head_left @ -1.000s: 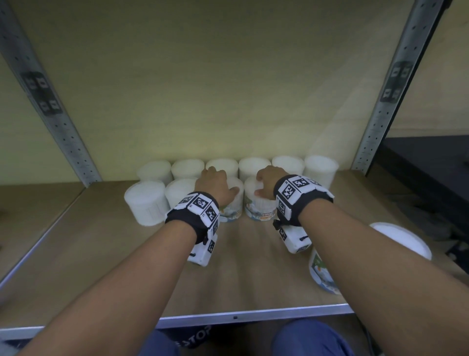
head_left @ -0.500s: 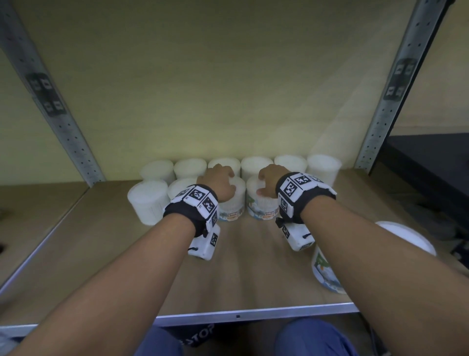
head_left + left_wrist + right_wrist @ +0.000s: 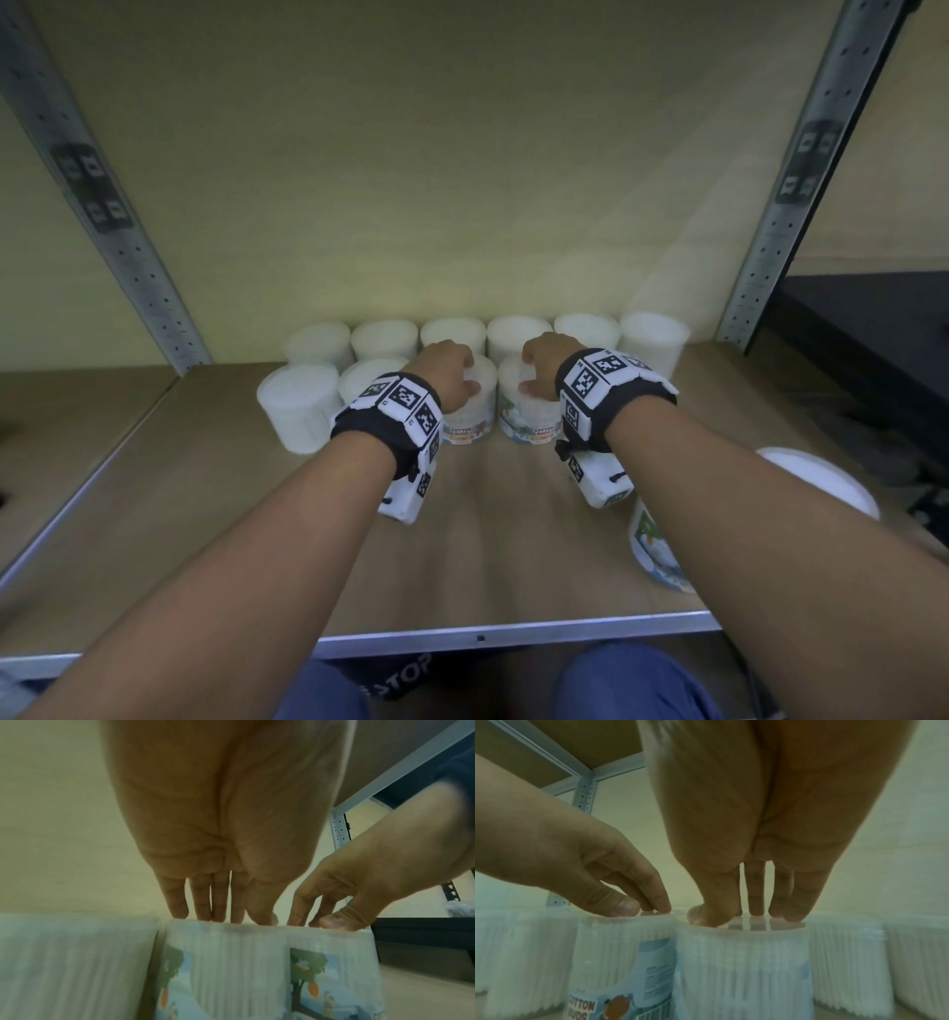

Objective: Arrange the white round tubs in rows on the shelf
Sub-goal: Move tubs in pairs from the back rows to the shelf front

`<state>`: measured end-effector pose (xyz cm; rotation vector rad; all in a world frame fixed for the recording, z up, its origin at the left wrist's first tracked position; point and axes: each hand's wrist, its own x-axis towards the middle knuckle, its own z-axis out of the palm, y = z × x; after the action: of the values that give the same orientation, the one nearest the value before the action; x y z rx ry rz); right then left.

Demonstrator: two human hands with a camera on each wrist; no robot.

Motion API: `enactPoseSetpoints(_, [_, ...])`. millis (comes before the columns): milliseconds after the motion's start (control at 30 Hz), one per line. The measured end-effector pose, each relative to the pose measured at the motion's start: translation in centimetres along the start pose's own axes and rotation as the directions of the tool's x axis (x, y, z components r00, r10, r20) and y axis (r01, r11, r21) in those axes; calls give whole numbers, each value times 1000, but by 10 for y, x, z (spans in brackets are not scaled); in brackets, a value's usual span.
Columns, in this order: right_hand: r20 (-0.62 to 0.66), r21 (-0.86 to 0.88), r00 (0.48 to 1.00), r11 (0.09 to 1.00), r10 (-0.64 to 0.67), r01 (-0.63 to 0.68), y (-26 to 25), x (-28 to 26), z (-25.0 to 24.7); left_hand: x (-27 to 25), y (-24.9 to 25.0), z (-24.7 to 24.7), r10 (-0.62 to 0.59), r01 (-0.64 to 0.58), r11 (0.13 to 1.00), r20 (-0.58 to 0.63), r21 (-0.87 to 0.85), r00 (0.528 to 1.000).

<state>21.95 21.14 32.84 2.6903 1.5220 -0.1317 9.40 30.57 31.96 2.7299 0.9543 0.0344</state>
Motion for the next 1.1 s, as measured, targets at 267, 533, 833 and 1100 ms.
enactPoseSetpoints(267, [9, -48, 1000, 999, 0, 1, -4, -11, -2, -8, 2, 2, 4, -4, 1000, -9, -8, 1000])
enactPoseSetpoints(533, [43, -93, 998, 994, -49, 53, -9, -48, -3, -43, 6, 3, 18, -18, 1000, 16, 0, 1000])
enactPoseSetpoints(833, [60, -31, 994, 995, -90, 92, -5, -113, -1, -100, 15, 13, 19, -18, 999, 20, -44, 1000])
enactPoseSetpoints(1100, [70, 34, 992, 994, -108, 106, -3, -150, 5, -137, 22, 20, 32, -31, 999, 2, -44, 999])
